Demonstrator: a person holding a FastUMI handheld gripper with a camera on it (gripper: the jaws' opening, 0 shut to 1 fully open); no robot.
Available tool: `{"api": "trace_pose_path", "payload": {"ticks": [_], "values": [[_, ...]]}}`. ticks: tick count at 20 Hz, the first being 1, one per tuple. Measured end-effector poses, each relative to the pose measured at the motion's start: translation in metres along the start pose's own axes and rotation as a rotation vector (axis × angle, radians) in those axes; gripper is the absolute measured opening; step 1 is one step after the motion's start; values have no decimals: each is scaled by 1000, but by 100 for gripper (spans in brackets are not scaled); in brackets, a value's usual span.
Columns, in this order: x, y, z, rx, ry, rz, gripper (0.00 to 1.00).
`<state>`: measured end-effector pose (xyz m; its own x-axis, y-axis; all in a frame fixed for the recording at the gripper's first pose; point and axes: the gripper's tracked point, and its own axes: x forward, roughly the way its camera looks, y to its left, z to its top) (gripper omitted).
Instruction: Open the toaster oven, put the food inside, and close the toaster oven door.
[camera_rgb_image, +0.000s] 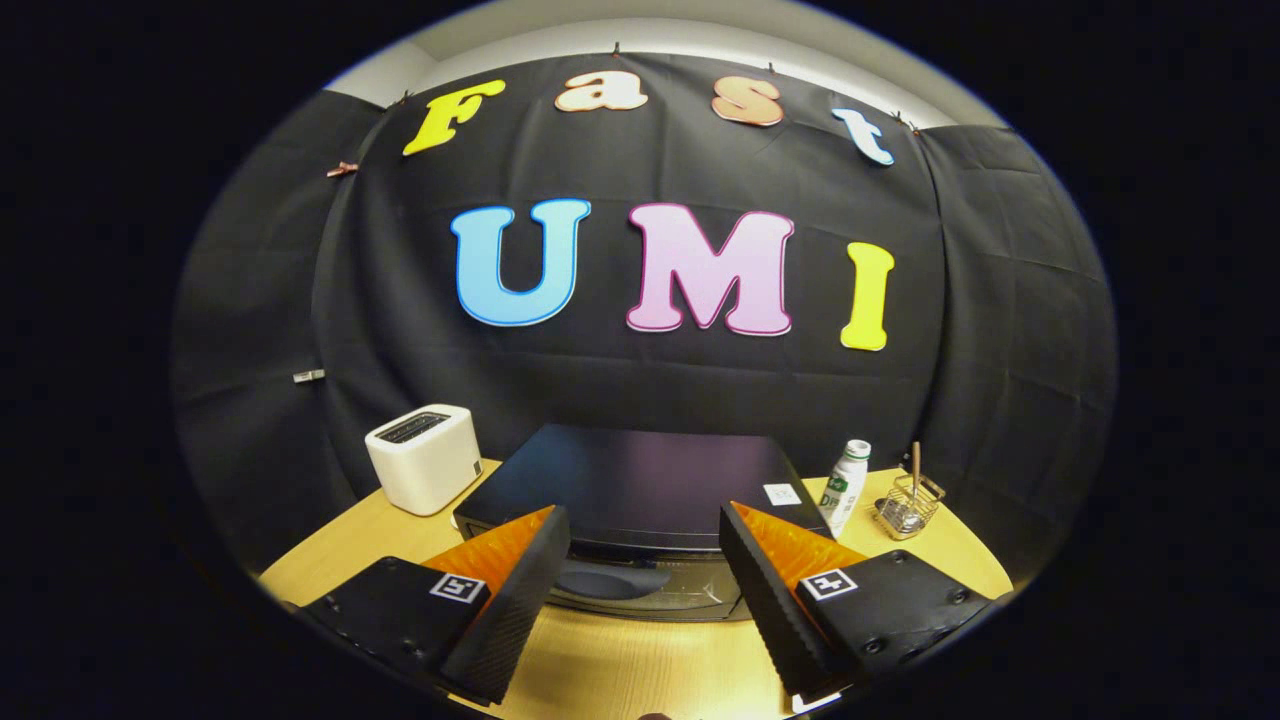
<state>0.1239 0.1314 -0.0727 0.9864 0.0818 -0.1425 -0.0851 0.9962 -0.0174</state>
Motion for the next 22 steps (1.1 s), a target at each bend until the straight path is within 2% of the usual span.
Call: {"api": "trace_pose_path", "payload": {"ticks": [4,10,15,20,22], "values": [[29,12,-33,-31,54,1,98],[51,13,-62,28,117,-20,98],[52,14,-67,66,96,-52,98],[35,18,-72,40,112,-36,98],[21,18,-81,70,124,-33,98]]}}
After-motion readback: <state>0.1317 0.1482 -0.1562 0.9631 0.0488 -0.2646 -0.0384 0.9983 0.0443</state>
